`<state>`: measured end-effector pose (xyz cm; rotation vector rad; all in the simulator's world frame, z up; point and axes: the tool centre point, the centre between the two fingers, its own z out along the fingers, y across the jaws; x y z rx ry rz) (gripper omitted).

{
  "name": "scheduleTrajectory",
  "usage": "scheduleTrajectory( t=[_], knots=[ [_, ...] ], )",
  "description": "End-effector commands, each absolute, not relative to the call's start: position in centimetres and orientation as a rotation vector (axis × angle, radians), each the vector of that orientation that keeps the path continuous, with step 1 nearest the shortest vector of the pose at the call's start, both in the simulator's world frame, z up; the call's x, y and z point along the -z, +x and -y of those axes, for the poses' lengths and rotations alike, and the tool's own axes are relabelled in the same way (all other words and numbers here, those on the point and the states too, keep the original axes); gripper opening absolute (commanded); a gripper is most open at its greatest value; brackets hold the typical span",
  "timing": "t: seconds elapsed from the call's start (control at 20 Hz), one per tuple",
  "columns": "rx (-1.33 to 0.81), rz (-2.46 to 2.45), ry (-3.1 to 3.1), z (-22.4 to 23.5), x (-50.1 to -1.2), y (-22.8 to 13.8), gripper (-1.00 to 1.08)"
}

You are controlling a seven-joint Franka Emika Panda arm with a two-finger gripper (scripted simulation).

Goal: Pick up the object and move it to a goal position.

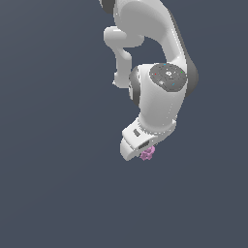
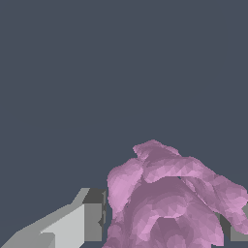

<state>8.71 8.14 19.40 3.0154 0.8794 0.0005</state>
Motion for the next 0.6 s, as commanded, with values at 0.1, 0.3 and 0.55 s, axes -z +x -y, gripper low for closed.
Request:
scheduleTrajectory(
  t=[0.1,0.3,0.55],
  knots=[
    [0.001,-0.879,3.016,-11.5,-23.4,8.9,-1.0],
    [0.0,-0.878,3.016,-14.3,-26.7,9.1,-1.0],
    [0.0,-0.878,3.016,-17.1,-30.0,9.4,-1.0]
  ],
)
